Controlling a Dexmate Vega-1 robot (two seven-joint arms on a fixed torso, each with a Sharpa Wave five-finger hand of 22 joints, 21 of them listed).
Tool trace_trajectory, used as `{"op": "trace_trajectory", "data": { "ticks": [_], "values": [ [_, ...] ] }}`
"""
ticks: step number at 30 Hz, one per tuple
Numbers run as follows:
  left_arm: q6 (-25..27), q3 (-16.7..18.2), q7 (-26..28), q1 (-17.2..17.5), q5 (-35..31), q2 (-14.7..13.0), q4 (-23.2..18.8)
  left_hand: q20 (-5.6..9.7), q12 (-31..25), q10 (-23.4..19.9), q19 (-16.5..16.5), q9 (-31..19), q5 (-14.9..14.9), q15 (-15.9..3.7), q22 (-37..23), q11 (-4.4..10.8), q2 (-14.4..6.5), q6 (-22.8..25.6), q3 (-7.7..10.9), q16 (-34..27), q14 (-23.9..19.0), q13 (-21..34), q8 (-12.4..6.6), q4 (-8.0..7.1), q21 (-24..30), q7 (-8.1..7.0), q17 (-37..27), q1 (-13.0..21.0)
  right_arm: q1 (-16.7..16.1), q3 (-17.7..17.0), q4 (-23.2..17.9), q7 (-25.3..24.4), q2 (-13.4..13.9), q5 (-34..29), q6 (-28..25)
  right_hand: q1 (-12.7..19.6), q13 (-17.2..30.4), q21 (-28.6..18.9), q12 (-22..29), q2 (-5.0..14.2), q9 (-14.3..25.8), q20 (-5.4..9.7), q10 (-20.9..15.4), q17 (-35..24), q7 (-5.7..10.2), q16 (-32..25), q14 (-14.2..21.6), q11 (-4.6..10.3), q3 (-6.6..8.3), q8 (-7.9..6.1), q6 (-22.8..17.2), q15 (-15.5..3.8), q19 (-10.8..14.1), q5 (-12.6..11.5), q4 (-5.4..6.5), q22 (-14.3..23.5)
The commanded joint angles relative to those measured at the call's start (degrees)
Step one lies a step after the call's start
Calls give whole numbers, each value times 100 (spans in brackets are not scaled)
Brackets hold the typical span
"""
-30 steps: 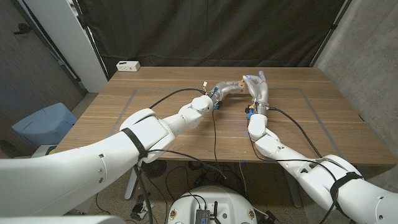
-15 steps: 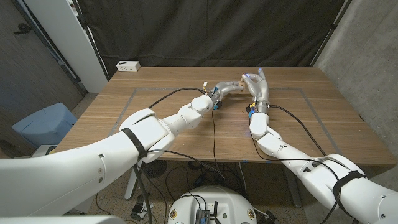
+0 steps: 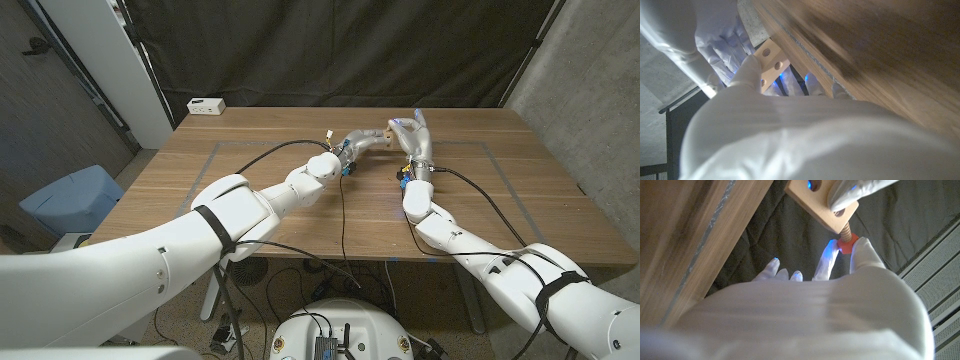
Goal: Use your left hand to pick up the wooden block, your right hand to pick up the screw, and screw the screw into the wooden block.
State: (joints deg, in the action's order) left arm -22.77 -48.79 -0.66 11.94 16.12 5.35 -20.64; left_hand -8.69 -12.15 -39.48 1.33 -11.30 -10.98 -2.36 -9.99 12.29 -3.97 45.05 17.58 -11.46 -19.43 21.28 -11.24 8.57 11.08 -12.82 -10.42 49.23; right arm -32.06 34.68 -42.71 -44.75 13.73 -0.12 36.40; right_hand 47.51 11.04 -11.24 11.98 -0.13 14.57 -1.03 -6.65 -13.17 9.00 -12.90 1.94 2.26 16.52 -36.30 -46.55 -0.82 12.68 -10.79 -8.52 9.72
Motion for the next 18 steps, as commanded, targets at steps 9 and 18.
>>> {"op": "trace_trajectory", "data": {
  "ticks": [9, 18],
  "values": [
    [17, 0, -19, -6, -20, -11, -3, -25, -14, 31, -4, -13, -48, -362, -20, -1, -8, 26, 46, 5, 0, 11, -26, 11, 14, 4, 0, -27, -116, 7, -359, 64, 236, -76, -229, -12, 25, -1, -24, 16, 0, -3, -18, -29, 26, 7, -13, 49, -12, 3, -5, -19, -5, 17, 10, 34],
    [33, -11, -9, -14, -19, -1, -3, -27, -14, 37, 1, -14, -48, -360, -21, -2, -15, 17, 49, 3, -2, 11, -24, 9, 16, 4, -1, -25, -128, 26, -426, 87, 281, -157, -297, -15, 25, -2, -20, 19, -6, -4, -31, -29, 23, 5, -10, 46, -13, 2, -7, -21, -7, 18, 11, 34]
  ]
}}
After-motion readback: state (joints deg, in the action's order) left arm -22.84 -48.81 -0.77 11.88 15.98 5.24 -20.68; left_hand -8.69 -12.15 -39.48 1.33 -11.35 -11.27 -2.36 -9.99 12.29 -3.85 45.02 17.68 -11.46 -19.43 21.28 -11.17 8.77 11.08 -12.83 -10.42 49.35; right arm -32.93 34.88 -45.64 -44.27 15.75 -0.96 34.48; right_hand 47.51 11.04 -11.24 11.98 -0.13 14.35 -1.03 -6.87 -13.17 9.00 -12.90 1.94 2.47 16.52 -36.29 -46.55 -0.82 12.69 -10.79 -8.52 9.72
